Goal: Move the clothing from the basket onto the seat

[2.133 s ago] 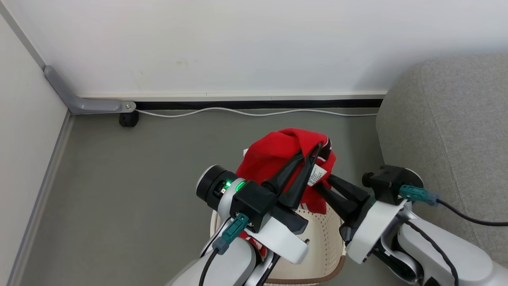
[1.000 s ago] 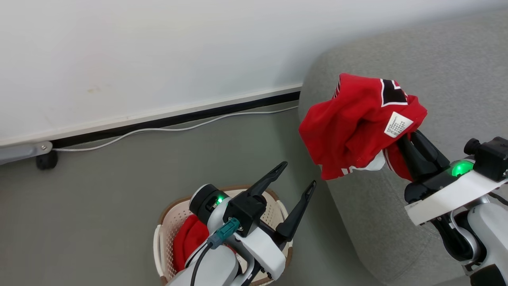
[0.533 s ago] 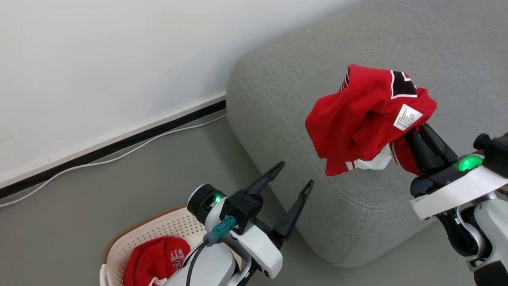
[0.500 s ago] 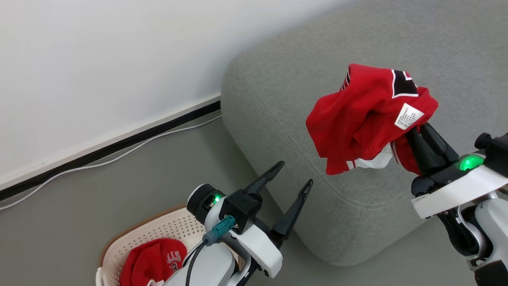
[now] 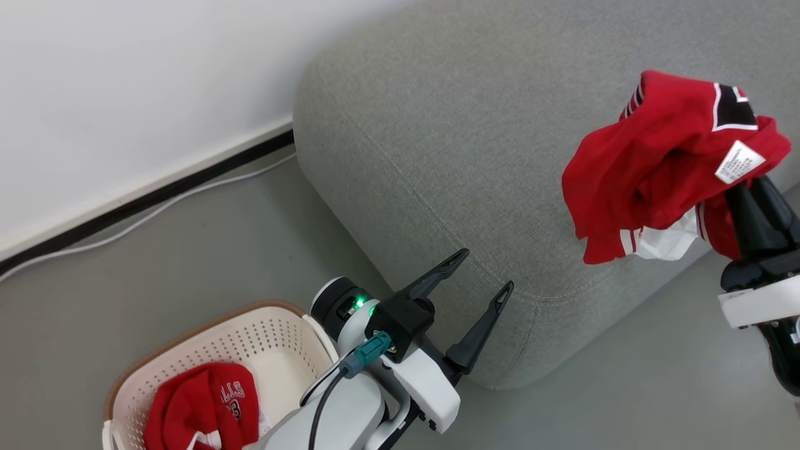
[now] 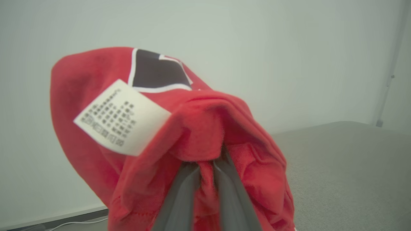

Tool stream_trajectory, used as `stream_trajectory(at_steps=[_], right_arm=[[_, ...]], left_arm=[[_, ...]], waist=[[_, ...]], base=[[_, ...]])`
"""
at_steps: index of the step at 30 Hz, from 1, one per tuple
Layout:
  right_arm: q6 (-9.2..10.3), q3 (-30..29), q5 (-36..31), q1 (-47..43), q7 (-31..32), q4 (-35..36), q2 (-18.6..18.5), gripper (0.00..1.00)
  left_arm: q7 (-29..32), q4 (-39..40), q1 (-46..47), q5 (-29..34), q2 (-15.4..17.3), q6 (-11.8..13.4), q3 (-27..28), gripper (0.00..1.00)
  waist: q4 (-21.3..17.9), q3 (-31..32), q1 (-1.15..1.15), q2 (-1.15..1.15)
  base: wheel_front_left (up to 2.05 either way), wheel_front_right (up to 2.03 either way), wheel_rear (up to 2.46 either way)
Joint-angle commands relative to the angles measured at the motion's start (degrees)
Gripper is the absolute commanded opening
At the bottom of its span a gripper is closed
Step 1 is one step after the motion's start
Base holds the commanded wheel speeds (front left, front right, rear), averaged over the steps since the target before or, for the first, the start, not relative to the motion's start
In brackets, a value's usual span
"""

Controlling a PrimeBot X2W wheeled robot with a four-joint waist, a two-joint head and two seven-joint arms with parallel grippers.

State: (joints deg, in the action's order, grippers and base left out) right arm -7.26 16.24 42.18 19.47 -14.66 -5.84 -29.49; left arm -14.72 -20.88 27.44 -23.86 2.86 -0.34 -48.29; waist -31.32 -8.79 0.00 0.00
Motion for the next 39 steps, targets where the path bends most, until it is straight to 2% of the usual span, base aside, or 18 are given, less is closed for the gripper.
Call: stream_trajectory(at_steps=[1, 9, 19, 22, 27, 33, 39], right_arm=[[-0.23, -0.32, -0.42, 1.21, -0.34, 1.33, -1.92, 0.0], [-0.23, -4.05, -0.21, 10.9, -0.34, -4.21, -3.64, 0.0], [-0.23, -8.14, 1.16, 21.25, -0.34, -11.4, -9.07, 0.0], [-0.23, -9.16, 1.36, 22.94, -0.34, -12.84, -10.05, 0.0], [-0.23, -11.91, 1.75, 26.79, -0.34, -16.58, -12.75, 0.0], [-0.23, -14.54, -0.32, 32.69, -0.34, -21.37, -18.02, 0.0], [-0.23, -19.91, -0.8, 38.65, -0.34, -28.13, -23.29, 0.0]], left_arm=[[-0.28, 1.11, 2.74, -0.09, 0.01, 0.63, 1.09, 1.0], [-0.28, -0.9, 7.08, 0.32, 0.01, 4.93, -3.56, 1.0], [-0.28, -2.71, 16.55, -1.21, 0.01, 9.61, -12.8, 1.0], [-0.28, -2.83, 18.3, -1.71, 0.01, 10.42, -14.8, 1.0], [-0.28, -2.22, 21.93, -3.05, 0.01, 12.82, -19.06, 1.0], [-0.28, 0.62, 25.32, -3.35, 0.01, 15.24, -22.52, 1.0], [-0.28, 3.72, 27.93, -2.29, 0.01, 16.09, -24.51, 1.0]], waist=[[-0.22, -1.86, 0.0, 0.0], [-0.51, -10.91, 0.0, 0.0], [3.3, -24.09, 0.0, 0.0], [4.3, -26.28, 0.0, 0.0], [6.94, -30.97, 0.0, 0.0], [10.87, -35.98, 0.0, 0.0], [15.51, -40.18, 0.0, 0.0]], base=[[0.0, 0.0, 0.0], [0.0, 0.0, 0.0], [0.0, 0.0, 0.0], [0.0, 0.0, 0.0], [0.0, 0.0, 0.0], [0.0, 0.0, 0.0], [0.0, 0.0, 0.0]])
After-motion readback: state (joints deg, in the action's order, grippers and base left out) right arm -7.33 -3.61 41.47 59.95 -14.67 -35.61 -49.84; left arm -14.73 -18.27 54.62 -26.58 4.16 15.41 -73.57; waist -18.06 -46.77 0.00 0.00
